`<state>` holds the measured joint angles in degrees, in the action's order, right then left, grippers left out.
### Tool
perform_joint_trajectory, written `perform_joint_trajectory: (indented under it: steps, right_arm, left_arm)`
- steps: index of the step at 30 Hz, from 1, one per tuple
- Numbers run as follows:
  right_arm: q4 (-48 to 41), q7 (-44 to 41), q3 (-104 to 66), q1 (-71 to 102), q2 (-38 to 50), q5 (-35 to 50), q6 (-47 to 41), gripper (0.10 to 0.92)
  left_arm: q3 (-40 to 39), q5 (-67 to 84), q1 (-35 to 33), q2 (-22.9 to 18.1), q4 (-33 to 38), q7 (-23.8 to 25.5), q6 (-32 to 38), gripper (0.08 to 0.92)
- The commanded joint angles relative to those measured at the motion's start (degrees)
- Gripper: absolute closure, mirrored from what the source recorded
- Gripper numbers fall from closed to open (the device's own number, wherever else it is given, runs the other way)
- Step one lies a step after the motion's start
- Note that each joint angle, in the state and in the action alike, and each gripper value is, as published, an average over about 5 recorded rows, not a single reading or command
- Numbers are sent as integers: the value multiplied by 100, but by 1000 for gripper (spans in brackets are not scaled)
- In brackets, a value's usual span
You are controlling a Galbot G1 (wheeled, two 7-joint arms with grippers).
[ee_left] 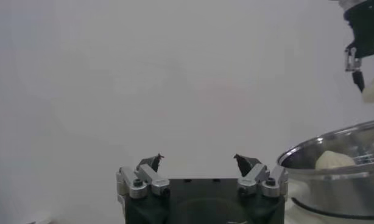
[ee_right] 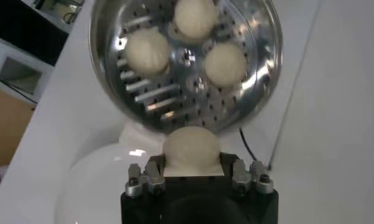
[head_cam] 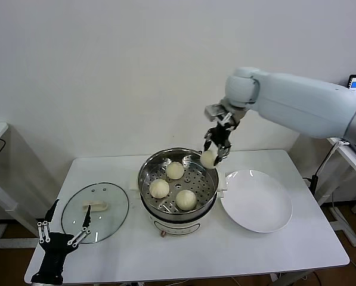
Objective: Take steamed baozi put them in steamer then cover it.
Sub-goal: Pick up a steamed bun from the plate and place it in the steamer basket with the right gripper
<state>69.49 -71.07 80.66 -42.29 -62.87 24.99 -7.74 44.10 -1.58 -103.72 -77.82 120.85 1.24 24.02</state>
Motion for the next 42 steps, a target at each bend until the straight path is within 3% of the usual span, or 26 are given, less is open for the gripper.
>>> perform_joint_trajectory:
  steps: [1, 30, 36, 42]
  right_arm:
    - [226, 355, 254, 180, -441, 23, -250, 406]
    - [-229, 575, 306, 749, -587, -476, -269, 393]
    - [-275, 632, 342, 768, -666, -482, -264, 362]
    - [-218, 630, 339, 776, -662, -459, -270, 261]
  left_arm:
    - [-31, -1, 22, 0, -8, -5, -12, 177]
    - [23, 9, 24, -28, -57, -27, 19, 177]
    - [43, 31, 14, -29, 17, -30, 4, 177]
    - [71, 39, 28, -26, 18, -33, 1, 177]
